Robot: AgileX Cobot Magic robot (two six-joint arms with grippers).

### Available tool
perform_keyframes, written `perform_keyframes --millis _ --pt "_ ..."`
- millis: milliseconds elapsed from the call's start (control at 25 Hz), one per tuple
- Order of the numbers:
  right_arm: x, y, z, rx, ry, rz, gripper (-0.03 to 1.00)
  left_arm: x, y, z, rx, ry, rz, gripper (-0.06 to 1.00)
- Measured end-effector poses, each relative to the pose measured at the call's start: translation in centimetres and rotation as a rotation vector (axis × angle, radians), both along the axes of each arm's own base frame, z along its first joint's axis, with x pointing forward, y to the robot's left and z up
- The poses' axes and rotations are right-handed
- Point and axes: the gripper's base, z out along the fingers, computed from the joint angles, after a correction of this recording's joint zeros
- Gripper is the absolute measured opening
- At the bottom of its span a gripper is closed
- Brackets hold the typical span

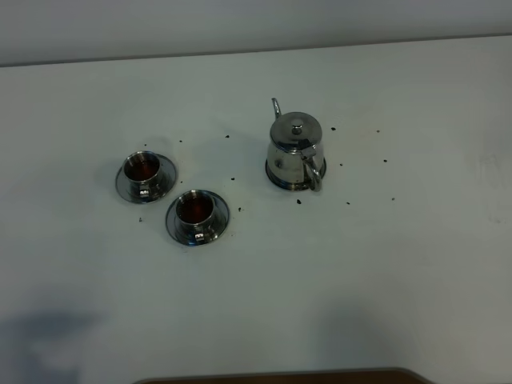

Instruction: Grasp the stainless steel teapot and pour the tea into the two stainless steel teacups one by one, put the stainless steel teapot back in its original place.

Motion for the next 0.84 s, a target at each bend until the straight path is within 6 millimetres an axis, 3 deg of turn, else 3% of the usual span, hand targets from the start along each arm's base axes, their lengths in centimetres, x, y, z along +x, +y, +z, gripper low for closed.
perform_keyframes --millis 840 --pt "0.0 0.0 0.0 0.0 0.0 0.0 0.24 0.0 0.0 0.0 0.0 0.0 0.0 0.32"
